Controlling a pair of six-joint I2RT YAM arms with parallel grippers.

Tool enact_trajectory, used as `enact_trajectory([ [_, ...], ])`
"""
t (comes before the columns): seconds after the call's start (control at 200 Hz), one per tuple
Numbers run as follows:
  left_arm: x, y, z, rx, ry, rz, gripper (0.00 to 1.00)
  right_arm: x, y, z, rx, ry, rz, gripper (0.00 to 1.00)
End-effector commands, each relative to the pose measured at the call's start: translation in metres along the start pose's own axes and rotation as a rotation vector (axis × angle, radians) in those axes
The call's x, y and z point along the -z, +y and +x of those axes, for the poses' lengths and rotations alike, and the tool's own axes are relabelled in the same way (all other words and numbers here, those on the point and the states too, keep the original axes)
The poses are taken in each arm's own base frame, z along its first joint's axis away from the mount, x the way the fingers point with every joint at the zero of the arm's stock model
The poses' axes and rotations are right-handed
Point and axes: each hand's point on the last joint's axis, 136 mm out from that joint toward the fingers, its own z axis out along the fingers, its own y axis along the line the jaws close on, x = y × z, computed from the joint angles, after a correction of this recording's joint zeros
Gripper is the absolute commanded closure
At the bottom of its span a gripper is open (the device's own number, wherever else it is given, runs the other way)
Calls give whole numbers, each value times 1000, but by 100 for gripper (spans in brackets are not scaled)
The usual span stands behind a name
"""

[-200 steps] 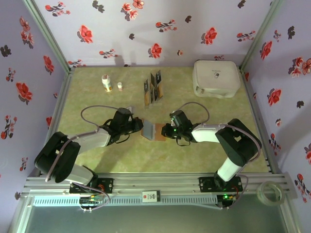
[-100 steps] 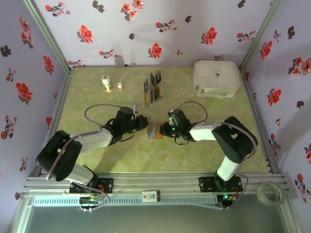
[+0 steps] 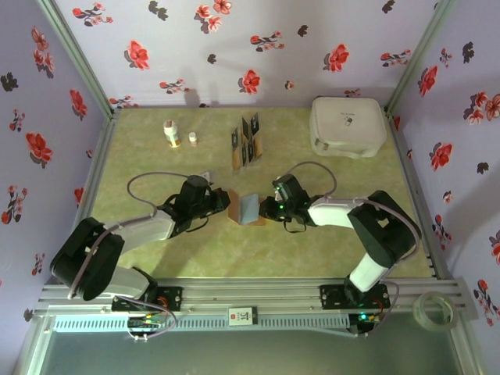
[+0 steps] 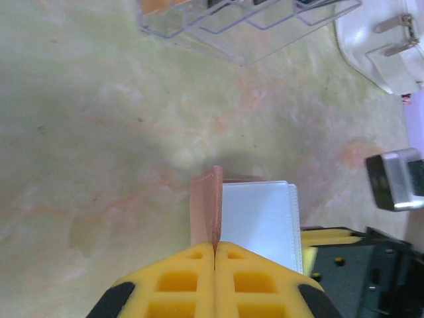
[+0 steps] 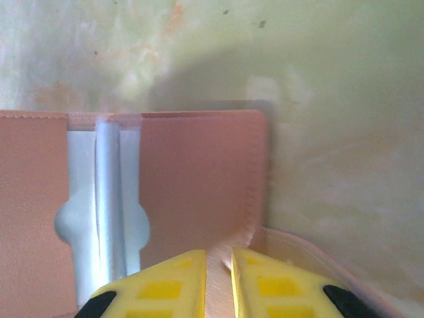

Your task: Put the credit cards into the card holder

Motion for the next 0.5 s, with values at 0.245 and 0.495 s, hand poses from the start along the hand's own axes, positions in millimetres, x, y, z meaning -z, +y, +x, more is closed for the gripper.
enact_trajectory([
  [0.245,3,22,3,-59,17,-85,100,42,20,-32,40,-68,6,81],
  [0.495,8,37,6,-153,56,-182,65,13,53,-18,111,5,-28,81],
])
